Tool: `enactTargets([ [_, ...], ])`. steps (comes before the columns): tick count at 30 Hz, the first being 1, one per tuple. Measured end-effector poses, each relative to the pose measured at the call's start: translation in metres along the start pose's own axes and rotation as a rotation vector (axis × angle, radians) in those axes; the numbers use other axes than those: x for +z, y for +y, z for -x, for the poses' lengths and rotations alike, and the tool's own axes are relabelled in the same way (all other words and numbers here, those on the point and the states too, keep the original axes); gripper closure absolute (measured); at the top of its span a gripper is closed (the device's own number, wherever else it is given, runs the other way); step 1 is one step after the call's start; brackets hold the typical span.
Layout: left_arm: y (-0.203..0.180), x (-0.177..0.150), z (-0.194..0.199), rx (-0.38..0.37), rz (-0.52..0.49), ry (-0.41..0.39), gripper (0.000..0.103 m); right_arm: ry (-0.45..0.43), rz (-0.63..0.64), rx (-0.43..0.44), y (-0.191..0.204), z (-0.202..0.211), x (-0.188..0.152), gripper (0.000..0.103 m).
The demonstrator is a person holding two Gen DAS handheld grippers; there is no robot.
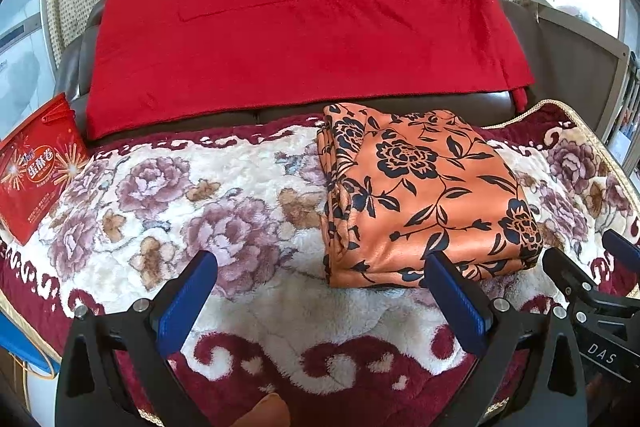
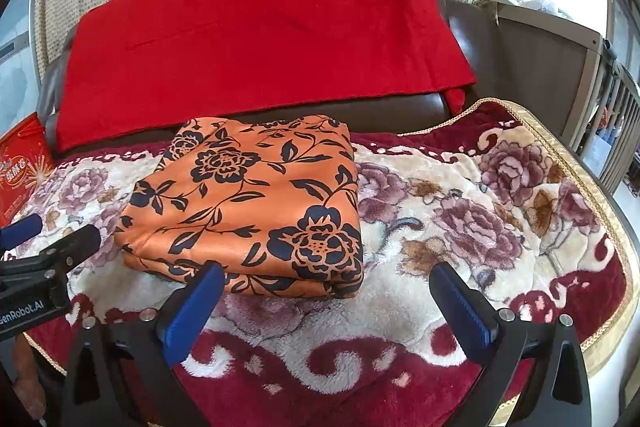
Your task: Fold small clothes
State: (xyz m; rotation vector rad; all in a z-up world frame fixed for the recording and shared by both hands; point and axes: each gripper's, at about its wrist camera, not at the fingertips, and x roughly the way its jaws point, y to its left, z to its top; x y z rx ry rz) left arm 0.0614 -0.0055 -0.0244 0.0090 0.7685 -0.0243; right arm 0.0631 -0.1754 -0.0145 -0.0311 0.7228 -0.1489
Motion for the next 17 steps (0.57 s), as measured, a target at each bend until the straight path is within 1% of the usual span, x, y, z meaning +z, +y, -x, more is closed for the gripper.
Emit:
enactTargets([
  [5,0.0,0.0,0.001,0.0,0.001,-0.001,0.0,0.0,0.0,-0.001,0.001,0.0,0.0,0.0],
  [10,-0.003,0.001,0.001,-0.024,0.0,0.004,0.0,0.0,-0.003,0.002,0.0,0.001,0.0,0.0],
  [14,-0.007,0.006,0.006,-0.049,-0.023,-0.037,0.0,0.0,-0.002,0.001,-0.001,0.0,0.001,0.0],
  [17,-0.01,0.013,0.007,-0.043,-0.037,-0.057,0.0,-0.001,0.001,-0.001,-0.001,-0.002,0.004,0.0],
])
